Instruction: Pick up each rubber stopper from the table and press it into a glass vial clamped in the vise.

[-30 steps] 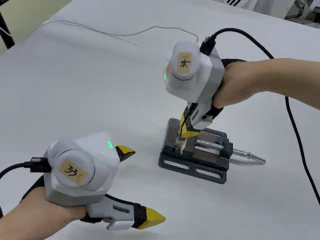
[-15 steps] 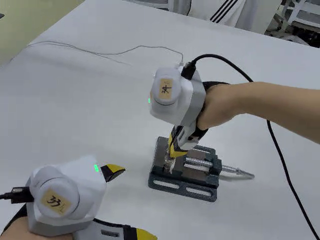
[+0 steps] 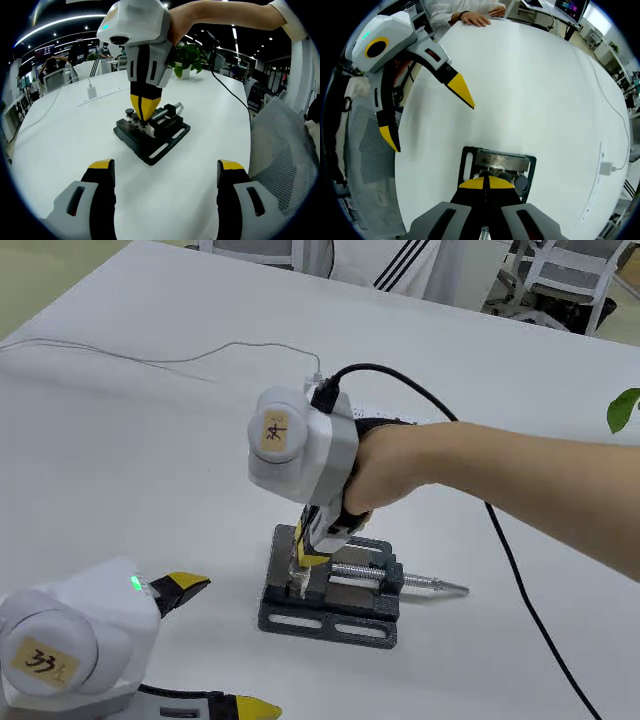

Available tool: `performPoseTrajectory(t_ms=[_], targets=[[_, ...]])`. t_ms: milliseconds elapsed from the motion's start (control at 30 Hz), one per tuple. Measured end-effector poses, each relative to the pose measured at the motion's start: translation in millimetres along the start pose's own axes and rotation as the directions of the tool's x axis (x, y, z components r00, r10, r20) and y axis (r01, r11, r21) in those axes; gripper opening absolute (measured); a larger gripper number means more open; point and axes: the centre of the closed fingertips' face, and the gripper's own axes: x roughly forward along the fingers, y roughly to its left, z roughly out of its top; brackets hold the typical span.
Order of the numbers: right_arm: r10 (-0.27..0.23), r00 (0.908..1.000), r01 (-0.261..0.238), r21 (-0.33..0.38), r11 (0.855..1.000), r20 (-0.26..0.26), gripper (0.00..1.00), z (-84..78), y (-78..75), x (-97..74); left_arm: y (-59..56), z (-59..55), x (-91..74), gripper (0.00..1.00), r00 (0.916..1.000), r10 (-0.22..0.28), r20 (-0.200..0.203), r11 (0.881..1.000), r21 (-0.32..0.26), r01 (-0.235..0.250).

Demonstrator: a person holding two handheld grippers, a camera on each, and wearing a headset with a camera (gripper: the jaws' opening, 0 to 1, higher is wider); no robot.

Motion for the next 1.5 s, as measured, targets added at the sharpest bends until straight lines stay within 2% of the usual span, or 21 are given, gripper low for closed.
performPoseTrajectory(t_ms=[100, 133, 267, 467, 567, 667, 733, 767, 833, 900, 1000, 1067, 1100, 1167, 1233, 1333, 1433, 1467, 1500], targets=[[-0.009, 0.9999, 0.009, -0.005, 1.0, -0.005, 0.0, 0.8, 1.4, -0.3, 1.0, 0.9, -1.6, 0.82, 1.0, 0.003, 0.002, 1.0, 0.001, -0.003], [-0.012, 0.9999, 0.013, 0.019, 1.0, -0.006, 0.0, 0.8, 1.3, -0.2, 1.1, 1.2, -2.0, 0.82, 1.0, 0.003, 0.002, 1.0, 0.002, -0.003], [-0.051, 0.9987, 0.051, 0.029, 0.998, 0.007, 0.0, 0.9, 2.7, -0.4, -0.1, 2.7, -4.8, 0.82, 1.0, 0.003, 0.0, 1.0, 0.012, -0.003], [-0.141, 0.9899, 0.141, 0.018, 0.99, 0.016, 0.0, 1.1, 5.9, -1.3, 0.9, 5.2, -6.6, 0.82, 1.0, 0.006, -0.005, 1.0, 0.03, -0.006], [-0.203, 0.9778, 0.204, -0.017, 0.979, 0.053, 0.0, 1.3, 6.5, -1.7, 1.9, 10.9, -9.3, 0.82, 0.9999, 0.013, 0.006, 0.999, 0.032, -0.014], [-0.226, 0.9694, 0.228, -0.007, 0.974, 0.095, 0.0, 0.0, 7.4, -2.3, 2.0, 12.6, -9.8, 0.82, 0.9998, 0.016, 0.012, 0.999, 0.044, -0.016], [-0.233, 0.9639, 0.232, 0.023, 0.972, 0.129, 0.0, -0.5, 5.5, -3.1, 1.3, 13.4, -10.0, 0.83, 0.9998, 0.018, 0.013, 0.999, 0.05, -0.018], [-0.232, 0.9592, 0.224, 0.067, 0.972, 0.161, 0.0, 1.1, 4.3, -2.7, 1.0, 14.0, -10.3, 0.82, 0.9997, 0.017, 0.016, 0.999, 0.051, -0.018], [-0.226, 0.9563, 0.205, 0.123, 0.971, 0.185, 0.0, 0.1, 4.1, -2.9, 0.4, 14.4, -10.6, 0.83, 0.9997, 0.016, 0.016, 0.998, 0.055, -0.017], [-0.263, 0.9386, 0.225, 0.183, 0.957, 0.223, 0.01, -0.3, -1.6, -5.7, 1.3, 14.3, -11.0, 0.83, 0.9998, 0.017, 0.015, 0.998, 0.061, -0.018], [-0.284, 0.9236, 0.226, 0.233, 0.946, 0.257, 0.07, -5.0, -3.3, -7.6, 4.3, 14.2, -12.4, 0.83, 0.9996, 0.022, 0.016, 0.998, 0.058, -0.023], [-0.272, 0.9202, 0.198, 0.266, 0.944, 0.281, 0.17, -8.2, 1.8, -6.2, 5.0, 14.2, -13.2, 0.83, 0.9996, 0.024, 0.016, 0.998, 0.059, -0.025], [-0.27, 0.9214, 0.198, 0.261, 0.945, 0.279, 0.23, -12.2, 5.0, -3.9, 5.0, 13.6, -13.1, 0.83, 0.9996, 0.022, 0.015, 0.998, 0.059, -0.023], [-0.279, 0.9191, 0.211, 0.252, 0.945, 0.278, 0.29, -16.1, 9.1, -1.7, 5.2, 12.5, -12.8, 0.83, 0.9997, 0.022, 0.01, 0.998, 0.062, -0.023], [-0.288, 0.9108, 0.214, 0.258, 0.942, 0.296, 0.33, -17.0, 14.3, -3.2, 5.4, 12.3, -12.5, 0.83, 0.9997, 0.022, 0.011, 0.998, 0.058, -0.023], [-0.299, 0.887, 0.203, 0.284, 0.937, 0.352, 0.43, -13.9, 23.0, -8.1, 5.7, 12.3, -13.1, 0.83, 0.9996, 0.026, 0.012, 0.998, 0.054, -0.026], [-0.332, 0.8507, 0.198, 0.336, 0.921, 0.408, 0.58, -15.8, 32.0, -14.9, 7.2, 10.6, -14.6, 0.83, 0.9995, 0.032, 0.009, 0.998, 0.05, -0.032], [-0.335, 0.8427, 0.192, 0.346, 0.918, 0.421, 0.63, -17.2, 34.8, -15.6, 7.8, 9.9, -15.0, 0.83, 0.9994, 0.033, 0.009, 0.998, 0.049, -0.033], [-0.347, 0.8368, 0.191, 0.369, 0.91, 0.423, 0.69, -21.1, 36.4, -15.8, 8.4, 9.0, -15.3, 0.83, 0.9994, 0.035, 0.008, 0.998, 0.047, -0.035]])
